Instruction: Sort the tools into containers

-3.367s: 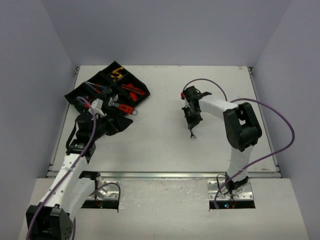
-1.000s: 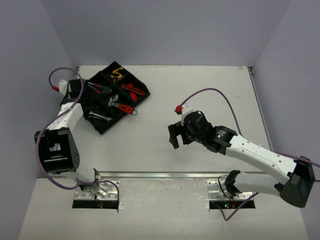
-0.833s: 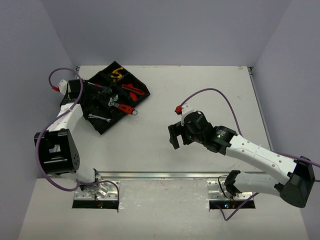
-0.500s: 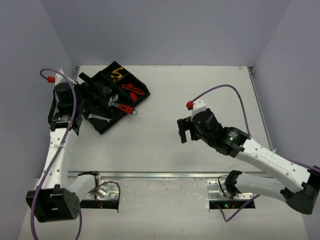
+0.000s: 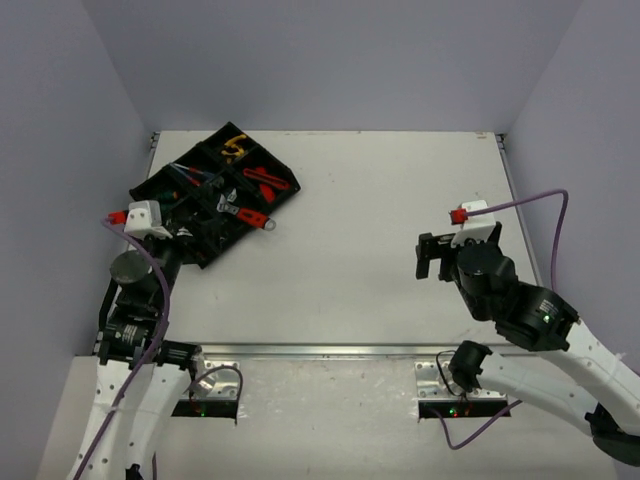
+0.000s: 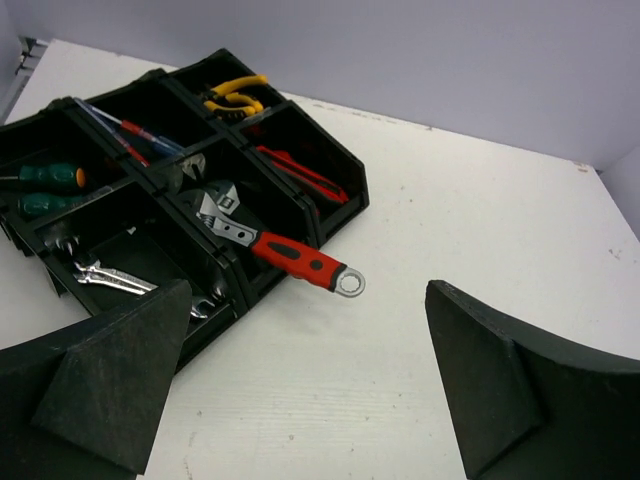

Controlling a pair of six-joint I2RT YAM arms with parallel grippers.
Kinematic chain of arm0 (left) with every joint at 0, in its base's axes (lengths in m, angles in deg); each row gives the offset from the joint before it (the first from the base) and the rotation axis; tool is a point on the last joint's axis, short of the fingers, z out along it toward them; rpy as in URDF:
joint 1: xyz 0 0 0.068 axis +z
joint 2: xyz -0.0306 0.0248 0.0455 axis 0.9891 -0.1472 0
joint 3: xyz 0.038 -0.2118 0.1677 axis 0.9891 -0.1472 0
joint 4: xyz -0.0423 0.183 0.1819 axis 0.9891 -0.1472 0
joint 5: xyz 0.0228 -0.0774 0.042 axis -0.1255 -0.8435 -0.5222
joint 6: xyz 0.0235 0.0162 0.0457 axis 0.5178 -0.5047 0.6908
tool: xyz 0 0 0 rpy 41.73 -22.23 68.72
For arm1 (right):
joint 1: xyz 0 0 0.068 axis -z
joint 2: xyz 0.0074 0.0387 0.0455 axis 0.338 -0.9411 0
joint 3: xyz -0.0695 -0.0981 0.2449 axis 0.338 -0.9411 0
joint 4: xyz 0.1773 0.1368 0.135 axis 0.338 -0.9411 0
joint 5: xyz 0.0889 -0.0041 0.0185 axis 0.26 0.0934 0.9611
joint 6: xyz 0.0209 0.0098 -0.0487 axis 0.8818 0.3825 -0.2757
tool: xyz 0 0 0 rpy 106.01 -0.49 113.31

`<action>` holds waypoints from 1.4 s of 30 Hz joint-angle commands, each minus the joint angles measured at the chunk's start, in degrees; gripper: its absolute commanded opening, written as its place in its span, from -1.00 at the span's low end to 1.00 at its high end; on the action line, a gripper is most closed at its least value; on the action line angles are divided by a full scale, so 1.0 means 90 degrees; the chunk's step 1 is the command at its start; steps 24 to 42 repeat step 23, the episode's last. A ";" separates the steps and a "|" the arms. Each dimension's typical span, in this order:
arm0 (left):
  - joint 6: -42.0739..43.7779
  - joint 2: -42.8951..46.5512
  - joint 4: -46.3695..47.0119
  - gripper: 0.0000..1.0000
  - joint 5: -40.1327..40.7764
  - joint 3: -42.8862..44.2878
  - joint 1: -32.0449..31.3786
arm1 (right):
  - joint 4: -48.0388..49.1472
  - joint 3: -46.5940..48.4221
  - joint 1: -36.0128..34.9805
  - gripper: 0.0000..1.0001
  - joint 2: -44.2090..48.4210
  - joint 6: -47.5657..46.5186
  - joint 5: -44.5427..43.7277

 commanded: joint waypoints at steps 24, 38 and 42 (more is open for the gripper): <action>0.0211 0.1688 -0.0132 1.00 0.2513 -0.0523 -0.1253 | 0.0183 -0.1243 -0.0009 0.98 0.0439 0.0418 -0.1124; 0.0211 0.1688 -0.0132 1.00 0.2513 -0.0523 -0.1253 | 0.0183 -0.1243 -0.0009 0.98 0.0439 0.0418 -0.1124; 0.0211 0.1688 -0.0132 1.00 0.2513 -0.0523 -0.1253 | 0.0183 -0.1243 -0.0009 0.98 0.0439 0.0418 -0.1124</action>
